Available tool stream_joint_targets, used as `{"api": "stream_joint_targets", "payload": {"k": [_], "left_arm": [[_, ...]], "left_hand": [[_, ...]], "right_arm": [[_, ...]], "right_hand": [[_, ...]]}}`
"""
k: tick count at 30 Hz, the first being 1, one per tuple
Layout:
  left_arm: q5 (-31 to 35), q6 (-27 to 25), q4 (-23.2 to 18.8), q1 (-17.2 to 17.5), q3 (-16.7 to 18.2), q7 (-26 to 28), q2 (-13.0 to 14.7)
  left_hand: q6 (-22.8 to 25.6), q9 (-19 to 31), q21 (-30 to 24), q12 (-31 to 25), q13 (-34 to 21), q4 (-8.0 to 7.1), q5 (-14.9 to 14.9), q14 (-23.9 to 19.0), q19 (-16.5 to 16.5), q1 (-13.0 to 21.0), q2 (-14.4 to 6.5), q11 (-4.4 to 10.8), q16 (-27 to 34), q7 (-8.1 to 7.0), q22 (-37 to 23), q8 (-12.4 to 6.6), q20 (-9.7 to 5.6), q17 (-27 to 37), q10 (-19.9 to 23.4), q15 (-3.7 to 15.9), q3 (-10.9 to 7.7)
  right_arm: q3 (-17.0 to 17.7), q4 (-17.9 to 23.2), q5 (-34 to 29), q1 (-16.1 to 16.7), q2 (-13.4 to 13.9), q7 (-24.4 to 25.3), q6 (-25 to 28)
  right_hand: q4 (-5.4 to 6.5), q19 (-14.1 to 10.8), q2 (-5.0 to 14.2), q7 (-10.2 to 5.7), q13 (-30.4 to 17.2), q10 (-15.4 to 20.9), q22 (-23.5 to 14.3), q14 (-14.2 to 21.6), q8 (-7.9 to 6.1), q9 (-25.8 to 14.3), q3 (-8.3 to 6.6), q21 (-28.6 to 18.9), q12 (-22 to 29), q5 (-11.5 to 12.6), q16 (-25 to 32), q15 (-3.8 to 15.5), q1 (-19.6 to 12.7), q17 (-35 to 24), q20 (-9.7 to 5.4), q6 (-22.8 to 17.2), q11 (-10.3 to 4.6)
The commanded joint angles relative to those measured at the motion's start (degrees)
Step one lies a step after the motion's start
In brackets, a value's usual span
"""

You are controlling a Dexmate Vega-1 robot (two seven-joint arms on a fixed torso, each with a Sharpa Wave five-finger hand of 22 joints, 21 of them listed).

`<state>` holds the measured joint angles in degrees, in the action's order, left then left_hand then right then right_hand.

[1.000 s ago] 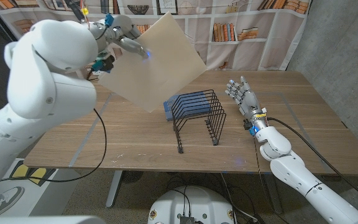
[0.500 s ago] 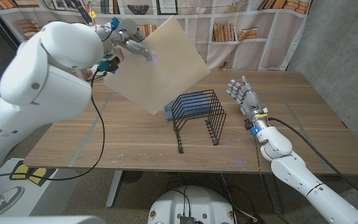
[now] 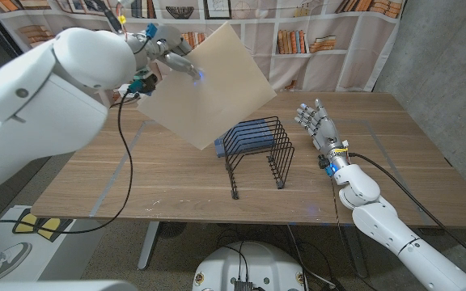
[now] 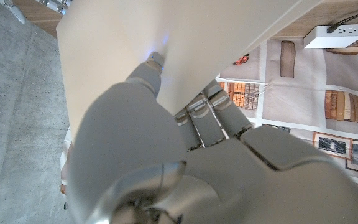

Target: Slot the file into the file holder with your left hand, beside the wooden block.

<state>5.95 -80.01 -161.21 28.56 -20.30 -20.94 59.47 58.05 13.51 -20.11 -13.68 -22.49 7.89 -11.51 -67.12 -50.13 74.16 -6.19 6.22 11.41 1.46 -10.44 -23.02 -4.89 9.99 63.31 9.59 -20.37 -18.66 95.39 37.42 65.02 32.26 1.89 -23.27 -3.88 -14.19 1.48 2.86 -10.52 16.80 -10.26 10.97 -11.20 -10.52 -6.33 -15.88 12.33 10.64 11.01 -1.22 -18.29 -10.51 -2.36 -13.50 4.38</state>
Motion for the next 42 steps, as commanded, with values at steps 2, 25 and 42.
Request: {"api": "stream_joint_targets", "payload": {"k": [2,25,42], "left_arm": [[-17.49,0.81,1.40,-3.03,0.22,12.11,2.82],[-29.44,6.36,5.66,-12.89,-8.01,18.41,6.80],[-23.95,7.32,10.51,-26.46,-23.10,11.57,4.08]], "left_hand": [[0.94,0.15,0.07,0.18,-0.27,0.03,-0.19,-0.06,0.20,-0.27,-0.08,-0.11,-0.34,1.16,-0.17,0.27,0.20,0.30,0.32,-0.22,-0.60],[0.77,0.28,0.19,0.39,-0.48,-0.05,-0.17,0.13,0.54,-0.52,-0.06,-0.09,-0.33,1.26,-0.19,0.47,0.30,0.33,0.20,-0.27,-1.04],[0.73,0.29,0.27,0.67,-0.42,-0.10,-0.13,0.42,0.77,-0.72,-0.02,-0.33,-0.38,1.17,-0.20,0.63,0.43,0.34,0.03,-0.46,-1.35]], "right_arm": [[0.11,0.51,-0.44,0.55,-0.03,0.89,-0.05],[0.47,0.87,-0.88,1.71,-0.50,1.97,-1.04],[1.17,-0.16,-1.06,2.66,-1.62,2.45,-3.71]], "right_hand": [[-0.10,-0.67,0.45,0.03,-0.13,0.33,-0.27,0.44,0.07,-0.22,0.00,0.22,-0.07,0.40,-0.08,-0.12,-0.23,-0.24,-1.29,-0.43,-0.13],[-0.17,-0.76,0.51,-0.01,-0.14,0.37,-0.28,0.44,0.08,-0.22,0.03,0.49,-0.07,0.40,-0.10,-0.15,-0.23,-0.24,-1.26,-0.39,-0.10],[-0.21,-0.82,0.56,0.03,-0.14,0.37,-0.29,0.46,0.08,-0.22,0.06,0.65,-0.08,0.39,-0.09,-0.14,-0.22,-0.24,-1.23,-0.40,-0.09]]}}
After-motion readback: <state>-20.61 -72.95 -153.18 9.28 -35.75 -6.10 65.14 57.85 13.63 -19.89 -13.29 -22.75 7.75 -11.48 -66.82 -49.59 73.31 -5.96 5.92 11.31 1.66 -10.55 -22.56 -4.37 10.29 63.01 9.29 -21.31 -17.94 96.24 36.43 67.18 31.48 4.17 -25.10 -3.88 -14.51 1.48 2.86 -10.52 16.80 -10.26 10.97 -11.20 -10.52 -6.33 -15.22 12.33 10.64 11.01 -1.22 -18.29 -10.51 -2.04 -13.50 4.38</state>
